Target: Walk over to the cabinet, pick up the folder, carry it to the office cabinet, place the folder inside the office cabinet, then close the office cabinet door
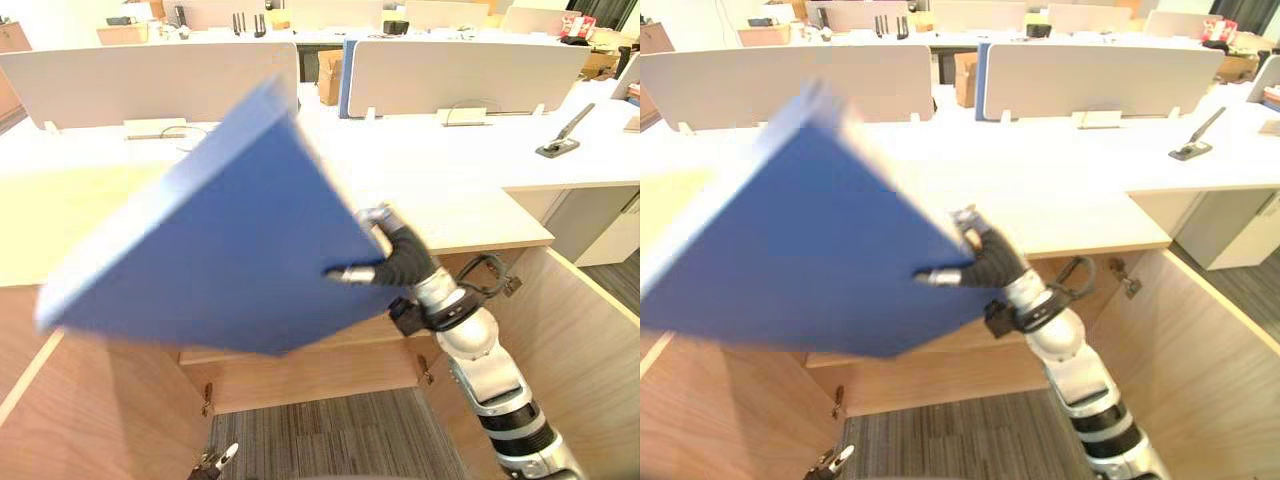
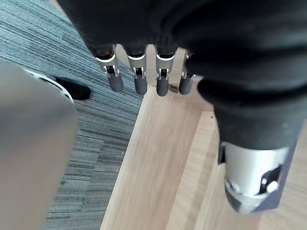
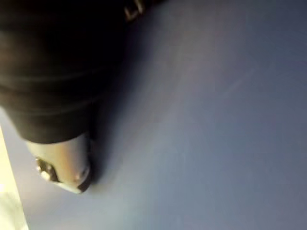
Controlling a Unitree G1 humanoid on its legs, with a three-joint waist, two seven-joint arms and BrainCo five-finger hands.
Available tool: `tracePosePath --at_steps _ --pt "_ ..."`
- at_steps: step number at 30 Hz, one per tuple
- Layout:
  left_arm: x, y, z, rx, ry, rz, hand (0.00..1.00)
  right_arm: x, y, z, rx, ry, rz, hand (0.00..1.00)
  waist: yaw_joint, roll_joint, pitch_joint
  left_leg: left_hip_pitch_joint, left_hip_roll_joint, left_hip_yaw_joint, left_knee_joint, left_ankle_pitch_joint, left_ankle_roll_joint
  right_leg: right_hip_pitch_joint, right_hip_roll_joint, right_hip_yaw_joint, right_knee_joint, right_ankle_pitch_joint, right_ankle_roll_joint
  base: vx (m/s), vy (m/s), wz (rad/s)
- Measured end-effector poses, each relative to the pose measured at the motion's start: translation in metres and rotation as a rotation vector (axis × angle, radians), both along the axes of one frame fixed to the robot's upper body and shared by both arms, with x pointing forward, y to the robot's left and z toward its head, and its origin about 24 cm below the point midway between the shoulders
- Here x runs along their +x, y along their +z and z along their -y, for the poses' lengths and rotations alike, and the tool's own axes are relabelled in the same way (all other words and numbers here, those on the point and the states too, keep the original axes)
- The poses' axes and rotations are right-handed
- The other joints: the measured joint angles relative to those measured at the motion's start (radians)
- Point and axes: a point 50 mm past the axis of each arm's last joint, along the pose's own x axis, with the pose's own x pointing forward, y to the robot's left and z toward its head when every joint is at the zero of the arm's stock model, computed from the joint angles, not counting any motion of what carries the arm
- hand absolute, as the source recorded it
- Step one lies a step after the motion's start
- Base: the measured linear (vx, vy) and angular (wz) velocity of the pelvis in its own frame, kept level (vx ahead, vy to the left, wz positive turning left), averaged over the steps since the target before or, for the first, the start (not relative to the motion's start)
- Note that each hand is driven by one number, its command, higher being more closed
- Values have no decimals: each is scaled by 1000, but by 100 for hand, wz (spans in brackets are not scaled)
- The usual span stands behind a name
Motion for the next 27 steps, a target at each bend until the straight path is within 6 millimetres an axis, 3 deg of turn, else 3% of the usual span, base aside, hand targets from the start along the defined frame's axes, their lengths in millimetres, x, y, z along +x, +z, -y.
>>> tracePosePath --at_steps 2,4,5,7,10,14,18,20,22,24,25,27 --pt "-4 -1 -4 11 -3 -25 0 2 -22 -2 -130 29 -63 100 0 -6 4 0 0 0 0 0 0 0 0 0 0 0 0 0 0 0" --pt "-11 -3 -8 22 -14 -61 0 6 -62 3 -321 35 -187 100 3 -16 11 0 -2 0 0 -1 1 -1 -2 0 2 0 0 0 0 0" --pt "-13 -3 -9 25 -18 -71 0 6 -73 4 -375 37 -214 100 4 -18 12 0 -2 0 0 -1 1 -1 -2 0 2 0 0 0 0 0" --pt "-18 -5 -11 33 -39 -103 0 4 -110 14 -562 51 -318 100 4 -20 17 0 -4 0 0 -6 -1 -2 -4 0 3 -1 1 0 0 0" --pt "-20 -6 -10 39 -77 -128 0 2 -147 29 -733 29 -416 100 5 -14 28 0 -5 1 0 -11 -1 -7 -5 2 8 -2 2 -6 13 -3" --pt "-17 -7 -8 46 -120 -141 0 0 -183 56 -897 -41 -526 100 8 0 41 -1 -7 2 0 -11 -1 -14 -6 7 12 -3 3 -4 12 -5" --pt "-15 -8 -5 42 -146 -140 0 1 -204 87 -1023 -143 -591 100 11 16 52 -1 -14 -13 0 -8 3 -15 -11 7 14 -5 6 0 0 0" --pt "-13 -8 -2 38 -166 -138 0 5 -212 111 -1069 -250 -651 100 17 34 67 -3 -19 -45 0 -9 5 -19 -16 6 19 -7 9 -2 9 3" --pt "-11 -8 -1 39 -177 -134 0 8 -218 132 -1037 -386 -743 100 22 47 76 -19 -21 -55 0 -8 6 -31 -18 0 24 -8 10 -20 23 10" --pt "-8 -8 0 39 -185 -127 0 16 -219 156 -818 -621 -893 100 24 58 97 -33 -23 -72 0 -4 11 -43 -18 -10 30 -8 10 -26 18 15" --pt "-7 -8 0 38 -186 -124 0 22 -216 168 -628 -758 -965 100 24 67 105 -44 -24 -81 0 0 14 -51 -18 -16 32 -7 10 -20 13 14" --pt "-3 -6 1 39 -181 -103 0 34 -205 183 -356 -925 -993 100 24 80 121 -61 -26 -91 0 6 17 -63 -19 -25 41 -7 10 -12 15 16"
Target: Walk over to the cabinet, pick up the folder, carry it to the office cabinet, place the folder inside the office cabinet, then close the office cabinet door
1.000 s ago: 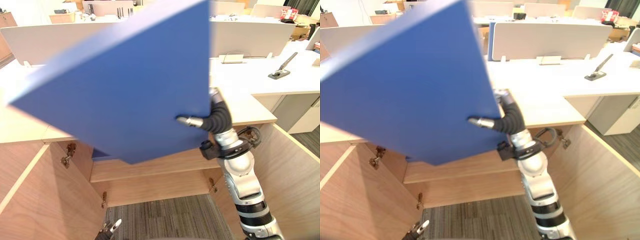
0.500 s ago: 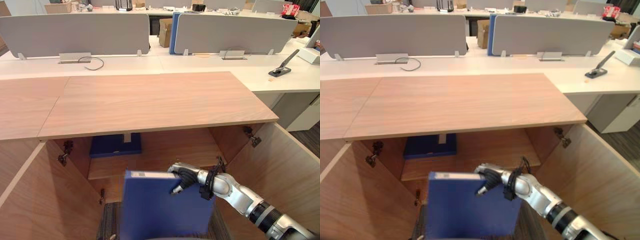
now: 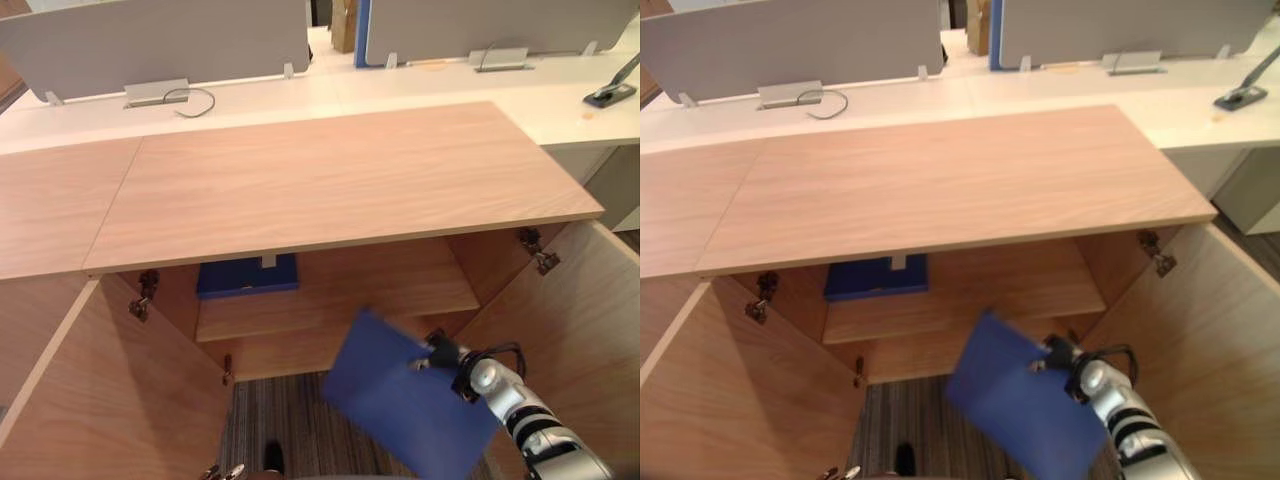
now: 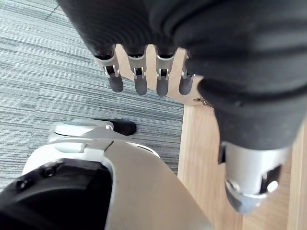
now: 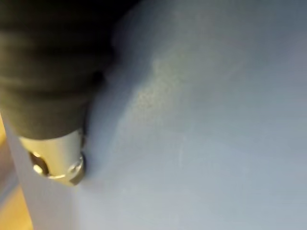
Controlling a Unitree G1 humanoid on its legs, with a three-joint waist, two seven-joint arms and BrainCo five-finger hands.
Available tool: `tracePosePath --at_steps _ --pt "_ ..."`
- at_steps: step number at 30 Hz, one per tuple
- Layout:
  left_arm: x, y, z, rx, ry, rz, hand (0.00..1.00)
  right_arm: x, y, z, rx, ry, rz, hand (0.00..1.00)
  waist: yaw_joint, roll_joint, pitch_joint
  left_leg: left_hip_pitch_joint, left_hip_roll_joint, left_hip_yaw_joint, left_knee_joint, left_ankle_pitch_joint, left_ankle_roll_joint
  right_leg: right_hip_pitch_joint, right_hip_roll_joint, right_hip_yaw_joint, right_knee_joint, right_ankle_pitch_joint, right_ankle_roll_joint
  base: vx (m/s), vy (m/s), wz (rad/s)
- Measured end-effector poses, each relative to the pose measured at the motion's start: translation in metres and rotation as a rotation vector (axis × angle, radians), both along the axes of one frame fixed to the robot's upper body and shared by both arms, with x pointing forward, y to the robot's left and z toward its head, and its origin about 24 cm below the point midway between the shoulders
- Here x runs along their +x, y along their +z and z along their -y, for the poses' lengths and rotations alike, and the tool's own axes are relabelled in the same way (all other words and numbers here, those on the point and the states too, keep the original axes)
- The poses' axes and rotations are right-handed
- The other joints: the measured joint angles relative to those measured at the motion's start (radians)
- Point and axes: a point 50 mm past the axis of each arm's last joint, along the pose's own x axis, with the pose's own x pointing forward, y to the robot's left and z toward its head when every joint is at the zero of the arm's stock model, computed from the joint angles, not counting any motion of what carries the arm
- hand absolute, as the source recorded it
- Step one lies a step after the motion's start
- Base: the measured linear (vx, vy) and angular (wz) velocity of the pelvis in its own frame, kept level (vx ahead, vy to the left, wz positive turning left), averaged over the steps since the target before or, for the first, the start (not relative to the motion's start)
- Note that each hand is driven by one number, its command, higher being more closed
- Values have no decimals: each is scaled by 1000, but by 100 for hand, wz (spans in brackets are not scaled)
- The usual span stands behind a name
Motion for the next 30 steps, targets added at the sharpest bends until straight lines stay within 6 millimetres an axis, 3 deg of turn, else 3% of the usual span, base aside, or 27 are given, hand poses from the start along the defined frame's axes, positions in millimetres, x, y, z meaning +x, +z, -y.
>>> tracePosePath --at_steps 5,7,10,14,16,17,18,21,23,27,30 --pt "9 3 1 -2 70 60 0 24 29 30 392 -543 264 100 24 26 52 -10 -2 -12 0 10 1 -2 -1 -15 5 0 0 -10 13 9" --pt "9 3 4 -10 95 63 0 30 39 35 554 -683 358 100 31 33 72 -18 -2 -17 0 14 0 -5 -2 -23 6 0 0 -24 13 10" --pt "13 2 14 -37 119 82 0 44 54 34 930 -889 508 100 40 44 96 -58 1 -23 0 26 0 -45 -1 -33 23 0 0 -36 19 10" --pt "19 4 20 -55 150 114 0 64 76 24 1293 -997 634 100 63 59 115 -90 5 -8 1 34 0 -91 -7 -31 51 -2 0 -42 26 -7" --pt "27 7 21 -54 150 147 0 78 97 18 1416 -981 689 100 72 64 135 -138 6 -5 44 33 1 -130 -19 -32 92 -12 1 -69 21 6" --pt "39 11 22 -48 141 185 0 92 123 14 1506 -946 748 100 78 69 170 -200 4 -5 132 2 13 -176 -35 -32 153 -30 0 -111 18 8" --pt "43 12 23 -48 133 197 0 97 133 13 1530 -927 771 100 83 74 183 -226 6 -6 177 -17 16 -194 -39 -32 180 -36 0 -175 39 7" --pt "54 17 27 -52 113 238 0 119 187 -4 1559 -742 833 100 91 99 233 -384 1 -11 449 -144 40 -325 -86 -20 400 -130 5 -167 58 6" --pt "56 18 26 -56 124 250 0 127 209 -14 1543 -668 839 100 91 101 245 -463 -8 -8 566 -194 50 -409 -109 6 521 -180 10 -152 49 -3" --pt "68 27 26 -56 133 314 0 141 270 -36 1591 -512 886 100 105 102 316 -638 2 16 829 -303 72 -600 -144 89 774 -267 26 -193 92 -18" --pt "77 33 26 -62 126 359 0 137 313 -34 1637 -417 982 100 120 101 335 -788 9 17 969 -343 85 -756 -158 125 911 -303 39 -161 79 -8"
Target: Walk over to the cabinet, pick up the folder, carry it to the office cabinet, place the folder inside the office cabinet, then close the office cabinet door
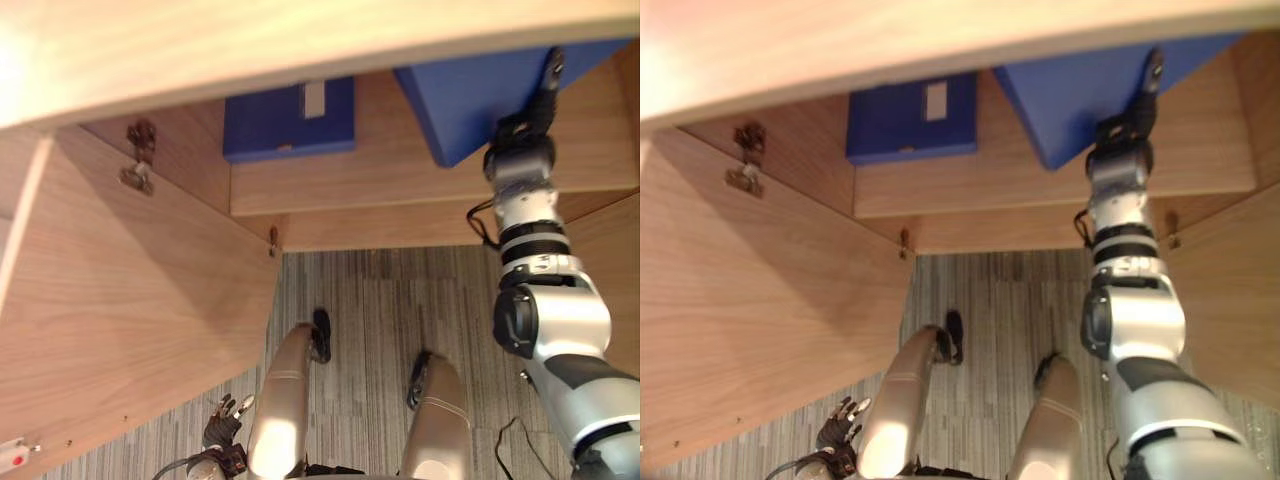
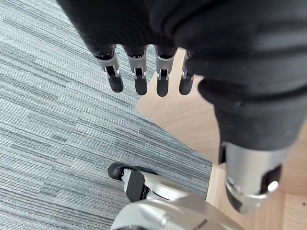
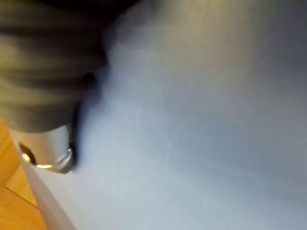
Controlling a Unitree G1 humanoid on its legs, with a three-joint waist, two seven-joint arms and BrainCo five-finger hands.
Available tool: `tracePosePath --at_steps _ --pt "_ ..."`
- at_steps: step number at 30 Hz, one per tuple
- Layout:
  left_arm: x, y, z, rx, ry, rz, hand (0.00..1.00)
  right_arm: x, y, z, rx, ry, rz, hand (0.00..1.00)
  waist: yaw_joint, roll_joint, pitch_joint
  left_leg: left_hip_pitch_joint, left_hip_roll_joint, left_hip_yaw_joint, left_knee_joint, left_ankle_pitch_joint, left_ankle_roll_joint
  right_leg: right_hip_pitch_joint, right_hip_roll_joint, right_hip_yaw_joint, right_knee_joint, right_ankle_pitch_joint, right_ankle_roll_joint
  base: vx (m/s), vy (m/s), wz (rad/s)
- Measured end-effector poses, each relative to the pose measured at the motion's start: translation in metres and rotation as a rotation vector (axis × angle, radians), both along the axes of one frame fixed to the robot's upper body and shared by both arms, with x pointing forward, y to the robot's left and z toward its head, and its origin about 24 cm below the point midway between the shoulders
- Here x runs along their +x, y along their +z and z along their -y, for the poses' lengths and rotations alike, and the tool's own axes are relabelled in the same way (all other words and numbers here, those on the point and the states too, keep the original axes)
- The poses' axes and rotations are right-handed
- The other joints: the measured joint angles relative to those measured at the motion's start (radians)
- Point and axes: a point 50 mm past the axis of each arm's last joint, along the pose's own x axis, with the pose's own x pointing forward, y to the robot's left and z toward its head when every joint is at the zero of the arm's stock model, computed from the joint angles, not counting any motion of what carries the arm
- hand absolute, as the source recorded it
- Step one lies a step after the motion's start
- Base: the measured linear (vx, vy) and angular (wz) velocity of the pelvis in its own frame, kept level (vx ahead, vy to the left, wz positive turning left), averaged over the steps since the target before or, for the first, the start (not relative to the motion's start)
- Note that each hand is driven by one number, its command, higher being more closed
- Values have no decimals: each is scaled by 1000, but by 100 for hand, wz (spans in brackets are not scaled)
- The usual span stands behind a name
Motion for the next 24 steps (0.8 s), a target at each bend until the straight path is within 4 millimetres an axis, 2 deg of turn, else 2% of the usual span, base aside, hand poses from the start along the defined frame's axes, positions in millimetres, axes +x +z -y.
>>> tracePosePath --at_steps 2,5,9,11,15,17,20,24 --pt "4 1 -1 4 -2 6 0 -5 28 4 23 -14 80 100 5 -1 26 -86 8 -1 80 -18 7 -87 -3 20 79 -16 4 -135 72 -3" --pt "10 3 -2 18 9 13 0 -11 46 12 99 -40 136 100 19 -8 34 -160 12 -1 125 -22 7 -168 -11 33 132 -22 7 -110 56 -2" --pt "12 4 -3 29 22 13 0 -16 60 18 169 -62 179 100 21 -15 39 -210 -4 -9 133 -17 7 -221 -26 32 162 -30 16 -71 -1 11" --pt "12 4 -3 35 28 10 0 -19 63 23 219 -68 206 100 21 -16 40 -225 -12 -11 133 -12 7 -235 -37 30 173 -34 16 -28 -21 22" --pt "18 8 -2 50 23 26 0 -28 66 43 435 -128 257 100 21 -22 44 -255 -45 -25 113 16 2 -256 -69 9 180 -41 15 6 -19 26" --pt "19 8 -2 55 26 28 0 -30 65 48 465 -145 240 100 20 -22 45 -255 -58 -25 98 29 8 -255 -82 5 177 -41 15 31 -15 22" --pt "21 10 -3 65 29 32 0 -28 65 46 457 -139 201 100 21 -22 45 -255 -64 -29 79 39 7 -253 -85 -5 165 -41 14 35 -21 12" --pt "22 11 -4 80 25 35 0 -23 63 42 327 -154 94 100 16 -23 45 -255 -83 -53 28 70 -2 -241 -101 -43 140 -39 12 31 -36 21"
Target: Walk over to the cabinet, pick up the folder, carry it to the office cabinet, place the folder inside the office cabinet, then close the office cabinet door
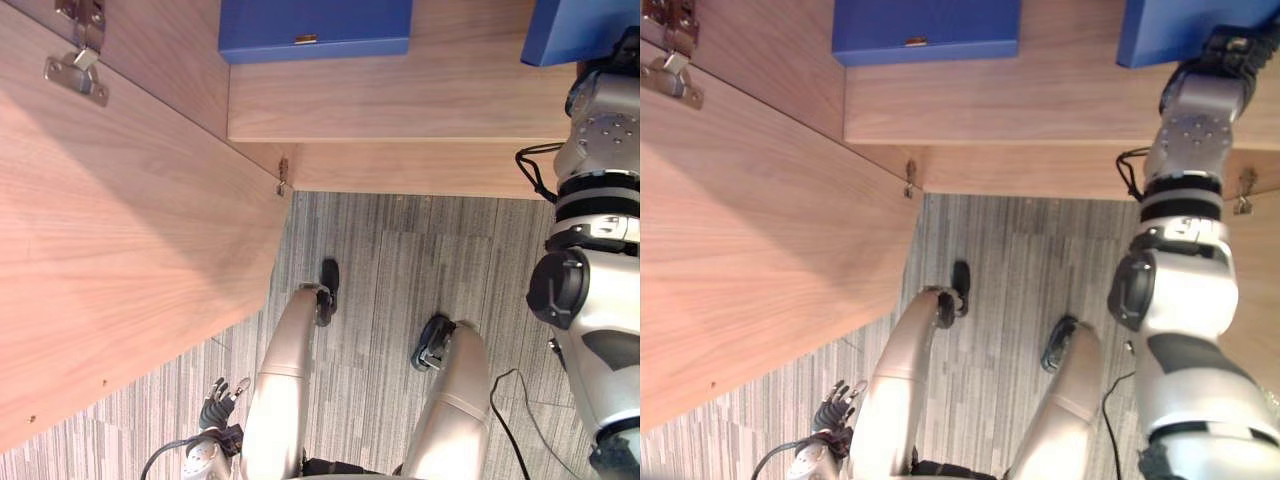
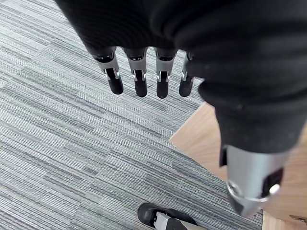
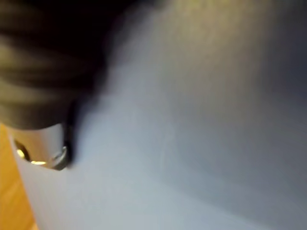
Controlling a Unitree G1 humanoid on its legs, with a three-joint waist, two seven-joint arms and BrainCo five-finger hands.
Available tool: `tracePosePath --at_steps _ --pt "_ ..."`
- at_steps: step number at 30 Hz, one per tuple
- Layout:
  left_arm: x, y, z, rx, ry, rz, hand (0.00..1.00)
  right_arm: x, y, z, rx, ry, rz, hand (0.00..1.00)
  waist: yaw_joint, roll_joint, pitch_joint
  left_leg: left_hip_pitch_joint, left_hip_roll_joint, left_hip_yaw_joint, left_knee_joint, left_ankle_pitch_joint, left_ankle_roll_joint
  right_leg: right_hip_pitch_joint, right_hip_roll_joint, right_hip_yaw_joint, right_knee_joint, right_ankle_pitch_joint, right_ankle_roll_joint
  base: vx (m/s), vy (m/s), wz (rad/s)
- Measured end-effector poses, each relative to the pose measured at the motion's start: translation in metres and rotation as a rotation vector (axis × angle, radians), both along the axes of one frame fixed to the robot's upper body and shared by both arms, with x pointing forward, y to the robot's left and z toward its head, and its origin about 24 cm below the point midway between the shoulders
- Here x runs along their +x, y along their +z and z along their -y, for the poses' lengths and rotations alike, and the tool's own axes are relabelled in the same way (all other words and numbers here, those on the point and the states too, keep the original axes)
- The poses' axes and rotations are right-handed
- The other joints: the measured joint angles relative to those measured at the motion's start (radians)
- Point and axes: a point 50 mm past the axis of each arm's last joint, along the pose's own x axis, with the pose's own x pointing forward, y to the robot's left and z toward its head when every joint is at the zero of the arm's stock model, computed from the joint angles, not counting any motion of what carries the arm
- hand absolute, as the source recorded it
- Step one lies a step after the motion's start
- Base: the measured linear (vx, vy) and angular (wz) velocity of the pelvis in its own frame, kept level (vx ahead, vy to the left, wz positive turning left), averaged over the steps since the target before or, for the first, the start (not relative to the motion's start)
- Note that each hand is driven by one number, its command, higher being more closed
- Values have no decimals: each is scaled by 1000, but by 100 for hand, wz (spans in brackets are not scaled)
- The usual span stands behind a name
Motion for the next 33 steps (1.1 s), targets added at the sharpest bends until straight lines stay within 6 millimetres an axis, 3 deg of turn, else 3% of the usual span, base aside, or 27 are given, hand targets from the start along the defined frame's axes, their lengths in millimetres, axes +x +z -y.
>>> tracePosePath --at_steps 5,8,9,21,25,30,33 --pt "3 2 0 4 1 13 0 3 16 -9 -162 -5 -87 100 -3 -1 0 -14 -14 -30 -61 43 -13 -4 -9 -47 -22 3 -6 39 -55 20" --pt "5 4 0 8 4 22 0 2 19 -5 -190 -29 -110 100 -3 -3 2 -17 -26 -39 -80 59 -16 -6 -19 -59 -22 3 -6 33 -29 20" --pt "6 5 0 9 6 24 0 1 19 -4 -202 -34 -119 0 -2 -3 2 -17 -28 -39 -86 63 -16 -8 -20 -60 -23 3 -6 34 -25 7" --pt "7 6 -2 21 27 29 0 -1 23 0 -383 -119 -184 0 -21 -9 6 -21 -41 -52 -124 94 -22 -16 -30 -77 -24 5 -8 16 -12 5" --pt "7 7 -2 22 30 33 0 1 28 -9 -565 -152 -238 0 -22 -12 8 -20 -38 -50 -151 110 -21 -15 -28 -89 -45 19 -32 25 -4 0" --pt "7 7 -5 31 24 34 0 7 36 -31 -1081 -219 -346 0 -21 -16 9 3 -26 -30 -194 128 -12 0 -19 -88 -81 39 -47 40 -7 -5" --pt "7 9 -6 31 -4 54 0 11 31 -36 -1246 -220 -399 0 -20 -19 7 42 -26 -18 -247 148 -12 23 -18 -89 -115 51 -51 41 -29 -2"
